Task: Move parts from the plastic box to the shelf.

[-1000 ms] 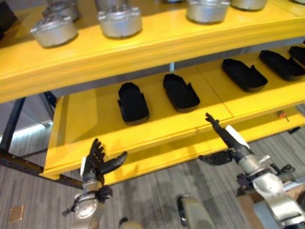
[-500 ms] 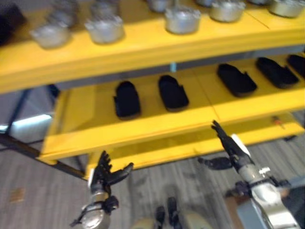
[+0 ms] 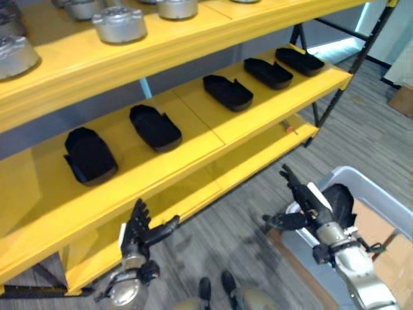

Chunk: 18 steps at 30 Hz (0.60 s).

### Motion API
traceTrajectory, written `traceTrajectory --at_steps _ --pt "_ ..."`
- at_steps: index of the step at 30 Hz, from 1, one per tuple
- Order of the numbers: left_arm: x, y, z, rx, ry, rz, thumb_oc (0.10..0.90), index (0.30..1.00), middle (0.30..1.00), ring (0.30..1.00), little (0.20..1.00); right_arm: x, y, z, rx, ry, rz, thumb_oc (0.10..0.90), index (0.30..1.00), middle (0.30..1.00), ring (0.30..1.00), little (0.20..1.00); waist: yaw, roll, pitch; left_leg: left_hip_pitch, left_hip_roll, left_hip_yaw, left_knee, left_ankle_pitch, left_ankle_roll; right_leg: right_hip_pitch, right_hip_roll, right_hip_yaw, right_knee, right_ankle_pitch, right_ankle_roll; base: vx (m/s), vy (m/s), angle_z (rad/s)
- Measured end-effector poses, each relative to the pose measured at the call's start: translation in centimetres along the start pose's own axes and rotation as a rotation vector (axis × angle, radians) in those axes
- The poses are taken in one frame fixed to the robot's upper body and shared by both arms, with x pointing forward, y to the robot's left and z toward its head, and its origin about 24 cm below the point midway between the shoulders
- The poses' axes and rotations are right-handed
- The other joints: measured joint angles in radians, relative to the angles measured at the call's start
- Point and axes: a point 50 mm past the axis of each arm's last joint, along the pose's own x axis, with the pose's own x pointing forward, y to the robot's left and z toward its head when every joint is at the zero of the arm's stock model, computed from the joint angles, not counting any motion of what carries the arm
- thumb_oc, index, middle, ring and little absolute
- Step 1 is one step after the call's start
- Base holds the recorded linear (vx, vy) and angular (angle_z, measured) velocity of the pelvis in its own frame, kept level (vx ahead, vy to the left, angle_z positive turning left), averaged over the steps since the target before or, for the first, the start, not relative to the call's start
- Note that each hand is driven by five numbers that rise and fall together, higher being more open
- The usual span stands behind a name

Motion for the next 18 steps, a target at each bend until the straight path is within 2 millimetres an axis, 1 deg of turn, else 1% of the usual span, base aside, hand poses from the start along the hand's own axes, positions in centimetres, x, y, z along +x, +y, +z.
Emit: traceTrajectory --at_steps 1,2,3,4,5,6,7,8,9,10,11,12,13,14,15,16,18 --pt "0.0 0.0 0.0 0.003 -0.001 -0.002 0.900 1.000 1.000 1.000 1.000 -0.1 0.0 -0.1 0.002 0.004 0.000 0.900 1.000 1.000 1.000 1.000 -0.015 -0.002 0.000 0.004 -0.008 0.018 0.000 0.004 0.001 -0.004 0.000 0.011 0.000 0.011 0.017 -0.15 0.038 -1.15" --pt "-0.1 0.3 -0.1 0.017 0.006 0.000 0.900 1.000 1.000 1.000 1.000 0.2 0.3 0.2 0.001 -0.008 0.014 0.900 1.000 1.000 1.000 1.000 -0.003 0.005 0.001 0.011 0.006 0.089 -0.009 0.011 0.020 -0.019 -0.006 0.029 0.019 0.008 0.035 -0.11 -0.015 -1.08" --pt "-0.1 0.6 0.0 0.021 0.005 0.009 0.900 1.000 1.000 1.000 1.000 0.6 0.6 0.4 0.003 -0.020 0.026 0.900 1.000 1.000 1.000 1.000 0.004 0.007 0.003 0.004 0.021 0.160 0.003 0.015 0.036 -0.050 -0.049 -0.081 0.045 -0.002 0.029 -0.11 -0.033 -1.78" --pt "-0.1 0.8 0.0 0.017 0.006 0.023 0.900 1.000 1.000 1.000 1.000 1.6 1.0 0.9 -0.004 -0.036 0.045 0.900 1.000 1.000 1.000 1.000 0.028 0.018 0.012 0.010 0.029 0.225 0.004 0.004 0.048 -0.101 -0.136 -0.315 0.110 -0.022 0.030 -0.01 -0.029 -1.47" --pt "0.1 0.7 0.0 0.014 0.003 0.027 0.900 1.000 1.000 1.000 1.000 1.7 1.0 1.2 -0.008 -0.048 0.051 0.900 1.000 1.000 1.000 1.000 0.035 0.026 0.014 0.010 0.030 0.242 0.007 -0.001 0.051 -0.114 -0.197 -0.390 0.125 -0.038 0.043 0.00 -0.052 -1.15" --pt "0.1 0.7 0.1 0.011 0.001 0.035 0.900 1.000 1.000 1.000 1.000 1.7 1.1 1.3 -0.008 -0.053 0.055 0.900 1.000 1.000 1.000 1.000 0.016 0.036 0.018 0.015 0.031 0.250 0.006 -0.013 0.053 -0.101 -0.291 -0.453 0.104 -0.049 0.056 -0.01 -0.040 -0.65" --pt "0.2 0.8 0.2 0.009 -0.004 0.040 0.900 1.000 1.000 1.000 1.000 1.8 1.3 1.3 -0.008 -0.054 0.064 0.900 1.000 1.000 1.000 1.000 0.024 0.037 0.018 0.025 0.032 0.269 0.000 -0.014 0.054 -0.095 -0.338 -0.501 0.089 -0.047 0.062 0.05 -0.043 -0.59" --pt "0.2 1.0 0.3 0.009 -0.009 0.051 0.900 1.000 1.000 1.000 1.000 2.1 1.8 1.6 -0.009 -0.064 0.082 0.900 1.000 1.000 1.000 1.000 0.033 0.037 0.019 0.029 0.040 0.302 0.001 -0.024 0.057 -0.097 -0.388 -0.519 0.070 -0.041 0.082 0.01 -0.078 -0.98" --pt "0.1 1.4 0.1 0.008 0.000 0.068 0.900 1.000 1.000 1.000 1.000 2.5 2.1 1.9 -0.016 -0.080 0.102 0.900 1.000 1.000 1.000 1.000 0.052 0.039 0.021 0.032 0.049 0.338 -0.001 -0.033 0.048 -0.108 -0.421 -0.545 0.066 -0.022 0.113 0.03 -0.109 -1.07" --pt "0.0 1.7 -0.1 0.010 0.008 0.079 0.900 1.000 1.000 1.000 1.000 2.7 2.3 2.2 -0.017 -0.092 0.113 0.900 1.000 1.000 1.000 1.000 0.064 0.039 0.021 0.035 0.053 0.360 -0.001 -0.042 0.032 -0.113 -0.450 -0.560 0.056 -0.009 0.135 0.03 -0.214 -1.07" --pt "-0.4 2.1 -0.6 0.016 0.032 0.092 0.900 1.000 1.000 1.000 1.000 2.8 2.3 2.4 -0.018 -0.100 0.113 0.900 1.000 1.000 1.000 1.000 0.078 0.035 0.022 0.043 0.059 0.384 -0.005 -0.041 0.014 -0.091 -0.484 -0.598 0.010 0.012 0.165 0.14 -0.138 -0.71" --pt "-0.6 2.2 -0.9 0.008 0.039 0.099 0.900 1.000 1.000 1.000 1.000 2.6 2.2 2.2 -0.020 -0.091 0.108 0.900 1.000 1.000 1.000 1.000 0.077 0.028 0.020 0.051 0.059 0.380 -0.016 -0.037 -0.008 -0.056 -0.487 -0.618 -0.006 0.018 0.175 0.11 -0.201 -0.29" --pt "-0.8 2.2 -1.1 0.004 0.048 0.105 0.900 1.000 1.000 1.000 1.000 2.3 2.0 1.8 -0.024 -0.073 0.097 0.900 1.000 1.000 1.000 1.000 0.077 0.014 0.016 0.052 0.059 0.366 -0.019 -0.034 -0.015 -0.012 -0.478 -0.625 -0.027 0.019 0.179 0.12 -0.176 0.16" --pt "-0.8 2.1 -1.4 0.003 0.061 0.102 0.900 1.000 1.000 1.000 1.000 2.1 1.7 1.4 -0.037 -0.057 0.086 0.900 1.000 1.000 1.000 1.000 0.074 0.011 0.018 0.052 0.062 0.340 -0.020 -0.030 -0.023 0.008 -0.461 -0.621 -0.063 0.067 0.173 0.09 -0.257 0.39" --pt "-0.9 1.9 -1.6 0.001 0.068 0.096 0.900 1.000 1.000 1.000 1.000 1.9 1.4 1.1 -0.058 -0.038 0.074 0.900 1.000 1.000 1.000 1.000 0.063 0.014 0.016 0.046 0.077 0.313 -0.023 -0.021 -0.041 0.010 -0.431 -0.592 -0.066 0.087 0.170 0.14 -0.241 0.53" --pt "-1.1 1.8 -1.8 -0.009 0.076 0.100 0.900 1.000 1.000 1.000 1.000 1.6 1.0 0.9 -0.077 -0.024 0.070 0.900 1.000 1.000 1.000 1.000 0.052 0.014 0.016 0.043 0.094 0.290 -0.027 -0.016 -0.056 0.011 -0.400 -0.562 -0.062 0.097 0.155 0.11 -0.220 0.45" --pt "-1.5 1.7 -2.3 -0.030 0.096 0.108 0.900 1.000 1.000 1.000 1.000 1.4 0.3 0.9 -0.101 -0.017 0.058 0.900 1.000 1.000 1.000 1.000 0.056 0.022 0.012 0.042 0.136 0.278 -0.035 -0.013 -0.071 0.006 -0.351 -0.562 -0.065 0.082 0.128 0.11 -0.218 0.00"
